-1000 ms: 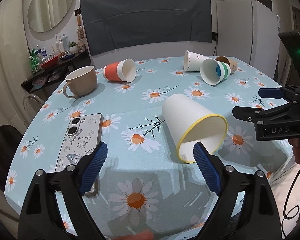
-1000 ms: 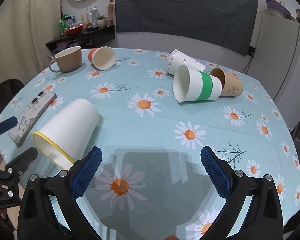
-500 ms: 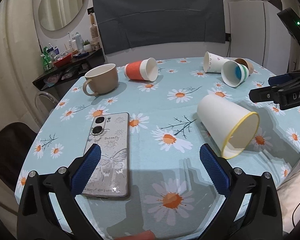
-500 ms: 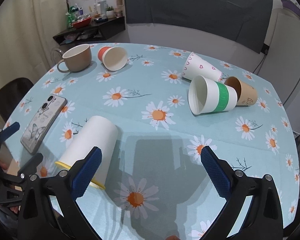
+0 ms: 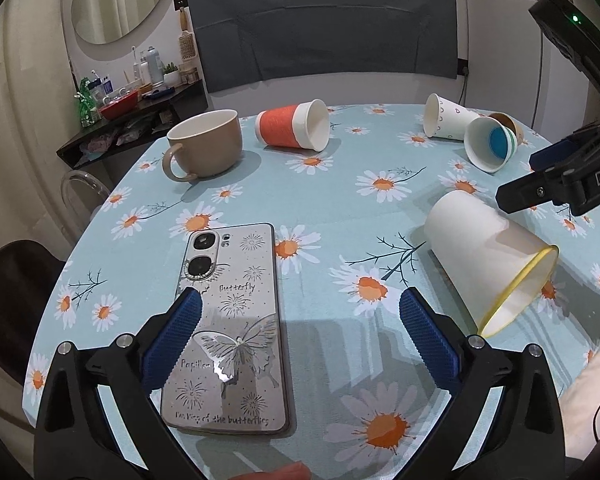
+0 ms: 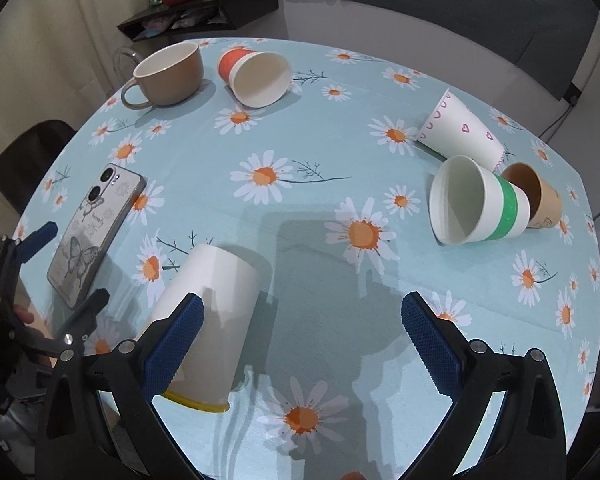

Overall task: Flip cup upside down
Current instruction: 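Close the right gripper around the body of the white yellow-rimmed cup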

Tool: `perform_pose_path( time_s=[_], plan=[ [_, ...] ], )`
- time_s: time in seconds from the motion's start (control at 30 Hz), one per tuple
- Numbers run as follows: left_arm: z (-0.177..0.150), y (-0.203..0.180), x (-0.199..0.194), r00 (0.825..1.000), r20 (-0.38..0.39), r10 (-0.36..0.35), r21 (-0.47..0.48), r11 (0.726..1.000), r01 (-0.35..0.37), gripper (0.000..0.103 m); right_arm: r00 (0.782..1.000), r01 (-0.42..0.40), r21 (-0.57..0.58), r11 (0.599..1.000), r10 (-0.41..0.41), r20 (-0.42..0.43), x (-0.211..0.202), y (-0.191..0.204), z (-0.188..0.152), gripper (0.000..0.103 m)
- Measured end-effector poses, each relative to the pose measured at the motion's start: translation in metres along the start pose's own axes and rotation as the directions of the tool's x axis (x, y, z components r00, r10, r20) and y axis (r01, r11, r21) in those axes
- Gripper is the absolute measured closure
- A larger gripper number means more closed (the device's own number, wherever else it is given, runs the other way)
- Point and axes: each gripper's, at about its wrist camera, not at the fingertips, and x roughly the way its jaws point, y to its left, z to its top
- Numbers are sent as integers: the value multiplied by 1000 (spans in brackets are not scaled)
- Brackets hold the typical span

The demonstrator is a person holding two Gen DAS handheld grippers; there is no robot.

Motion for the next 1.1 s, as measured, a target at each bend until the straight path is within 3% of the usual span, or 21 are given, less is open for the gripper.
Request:
perform_pose_path(
  time_s=[0.1, 0.2, 0.37, 0.5, 0.63, 0.67, 0.73, 0.8, 1.0, 1.1],
  plan=[
    [3, 3, 8, 1000, -9, -8, 1, 1000, 8, 6, 998, -52, 9, 999, 52, -47, 5, 2, 11, 8],
    [5, 6, 14, 1000, -20, -22, -7, 1000, 22, 6, 978, -151, 56, 987, 157, -134, 18, 0, 19, 8],
    [8, 12, 19, 999, -26, -44, -21, 999, 44, 6, 918, -276, 154, 949, 308, -250, 40, 0, 27, 8],
    [8, 14, 22, 998, -33, -52, -22, 998, 52, 6, 848, -382, 223, 897, 436, -301, 50, 5, 32, 9],
    [5, 16, 27, 997, -45, -62, -20, 998, 61, 6, 798, -428, 274, 861, 503, -332, 59, 9, 36, 10],
    [4, 16, 28, 997, -50, -61, -19, 998, 60, 6, 790, -432, 286, 855, 512, -337, 61, 9, 37, 12],
    [1, 18, 30, 996, -62, -60, -20, 998, 59, 6, 778, -427, 294, 855, 513, -363, 66, 10, 38, 41],
    [-1, 21, 29, 995, -70, -66, -31, 997, 64, 6, 761, -444, 301, 844, 533, -371, 69, 11, 39, 48],
    [-5, 24, 25, 992, -79, -96, -58, 994, 92, 6, 785, -450, 281, 848, 525, -329, 68, 8, 45, 48],
    [-3, 22, 26, 990, -85, -116, -69, 992, 110, 6, 810, -451, 267, 852, 516, -277, 60, 2, 49, 48]
  ],
)
